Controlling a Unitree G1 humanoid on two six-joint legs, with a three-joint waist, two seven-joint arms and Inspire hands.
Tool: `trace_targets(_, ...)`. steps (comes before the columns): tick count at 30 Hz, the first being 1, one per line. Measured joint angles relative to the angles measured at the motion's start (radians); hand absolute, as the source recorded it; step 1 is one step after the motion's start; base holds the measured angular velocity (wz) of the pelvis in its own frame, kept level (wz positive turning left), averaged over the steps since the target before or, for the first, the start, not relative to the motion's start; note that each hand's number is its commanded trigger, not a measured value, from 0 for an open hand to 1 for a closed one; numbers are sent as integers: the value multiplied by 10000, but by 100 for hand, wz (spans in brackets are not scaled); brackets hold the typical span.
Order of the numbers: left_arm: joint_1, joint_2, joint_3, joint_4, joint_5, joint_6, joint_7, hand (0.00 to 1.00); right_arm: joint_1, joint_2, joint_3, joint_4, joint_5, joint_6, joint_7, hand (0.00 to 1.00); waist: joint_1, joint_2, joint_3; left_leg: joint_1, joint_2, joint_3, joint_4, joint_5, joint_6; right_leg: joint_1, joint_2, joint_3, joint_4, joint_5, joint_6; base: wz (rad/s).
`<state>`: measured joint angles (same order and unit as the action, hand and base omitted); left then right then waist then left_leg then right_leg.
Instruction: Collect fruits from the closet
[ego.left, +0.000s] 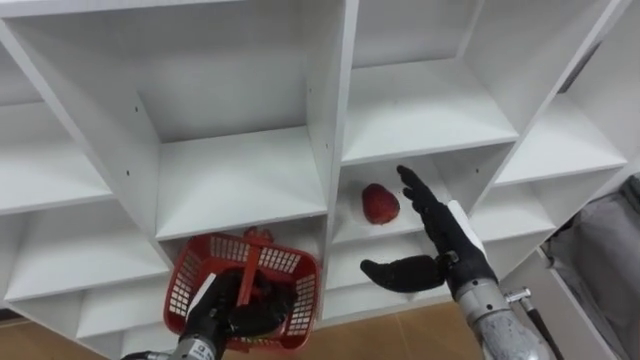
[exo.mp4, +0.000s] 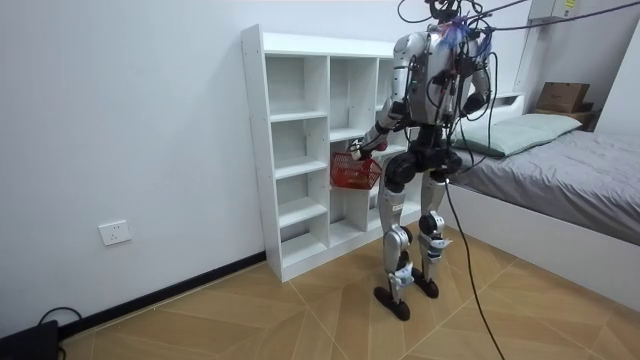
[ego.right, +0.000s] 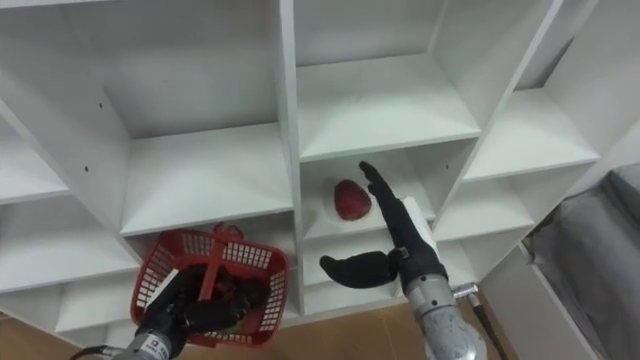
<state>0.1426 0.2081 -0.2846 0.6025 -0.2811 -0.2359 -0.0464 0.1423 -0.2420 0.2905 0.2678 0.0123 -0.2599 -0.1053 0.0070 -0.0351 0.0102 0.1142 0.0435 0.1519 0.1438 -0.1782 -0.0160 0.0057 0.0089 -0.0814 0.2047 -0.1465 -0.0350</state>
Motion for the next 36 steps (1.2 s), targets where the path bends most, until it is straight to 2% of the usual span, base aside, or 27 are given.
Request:
trace_targets(10,113,18,90,-29,388,64,188,100,87,-1,-99,230,289,1,-41,0,-21,51,-24,261,38,-20,-1,-63,-18,310,41,-38,-29,8,-9,0)
trace_targets(20,121,20,112,-181,387,65,211,100,164,-116,-105,507,269,12,-51,0,-25,40,-12,384,31,-158,0,-80,-14,474,26,-81,-26,4,-4,1)
trace_targets(29,194,42,115,-332,382,64,94,100,158,-196,-105,1074,257,12,-219,0,22,-113,71,506,25,-199,0,-81,-13,629,-45,-89,-13,-30,5,1)
trace_targets(33,311,94,113,-345,408,65,-14,100,141,-215,-132,1098,287,13,-245,0,34,-287,-9,487,13,-298,13,-81,-13,661,-69,-207,0,-55,2,7)
trace_targets(36,312,107,116,-344,599,67,-72,100,136,-215,-404,1137,309,15,-237,0,51,-360,-1,488,-18,-489,60,-87,-5,742,-102,-351,-16,-65,11,16)
